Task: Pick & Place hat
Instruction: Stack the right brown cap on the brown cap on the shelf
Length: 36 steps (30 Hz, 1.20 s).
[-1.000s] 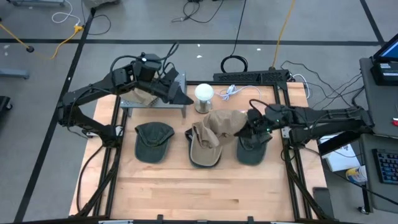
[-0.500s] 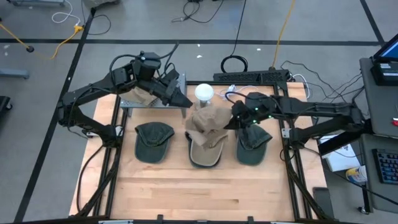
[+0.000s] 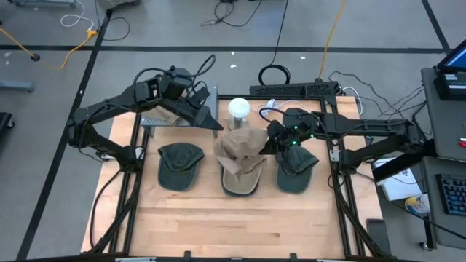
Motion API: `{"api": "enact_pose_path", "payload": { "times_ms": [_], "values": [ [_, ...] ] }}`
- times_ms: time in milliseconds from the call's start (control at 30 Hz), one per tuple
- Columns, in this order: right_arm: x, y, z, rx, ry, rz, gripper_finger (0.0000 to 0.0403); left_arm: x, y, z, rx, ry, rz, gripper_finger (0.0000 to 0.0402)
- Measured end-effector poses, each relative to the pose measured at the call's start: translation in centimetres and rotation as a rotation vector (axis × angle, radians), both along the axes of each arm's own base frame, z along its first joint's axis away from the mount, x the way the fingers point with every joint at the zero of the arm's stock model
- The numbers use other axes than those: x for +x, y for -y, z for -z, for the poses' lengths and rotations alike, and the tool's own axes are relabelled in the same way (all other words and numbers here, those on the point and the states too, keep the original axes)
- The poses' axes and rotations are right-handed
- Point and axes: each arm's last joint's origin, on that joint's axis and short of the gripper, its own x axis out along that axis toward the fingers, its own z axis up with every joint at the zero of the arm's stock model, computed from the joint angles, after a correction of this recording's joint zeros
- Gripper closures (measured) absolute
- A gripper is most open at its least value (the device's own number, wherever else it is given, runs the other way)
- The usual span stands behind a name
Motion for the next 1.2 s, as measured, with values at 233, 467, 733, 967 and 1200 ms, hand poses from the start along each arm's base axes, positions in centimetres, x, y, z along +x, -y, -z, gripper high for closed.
{"api": "enact_pose_path", "payload": {
  "times_ms": [233, 467, 733, 967, 1200],
  "values": [
    [0.0, 0.0, 0.0, -0.001, -0.004, 0.008, 0.0395, 0.5, 1.4, -0.1, 0.024, 0.015, 0.026, 0.0204],
    [0.0, 0.0, 0.0, -0.001, -0.004, 0.008, 0.0395, 2.3, 2.6, 1.2, 0.004, -0.031, 0.07, 0.0204],
    [0.0, 0.0, 0.1, 0.0, -0.008, 0.005, 0.0395, 2.8, 2.2, 1.6, -0.015, -0.047, 0.067, 0.023],
    [0.0, 0.0, 0.1, 0.0, -0.008, 0.005, 0.0395, 2.7, 1.6, 1.6, -0.045, -0.059, 0.034, 0.0324],
    [0.0, 0.0, 0.0, -0.001, 0.0, 0.004, 0.0345, 2.7, 1.5, 1.7, -0.032, -0.055, 0.037, 0.0359]
  ]
}}
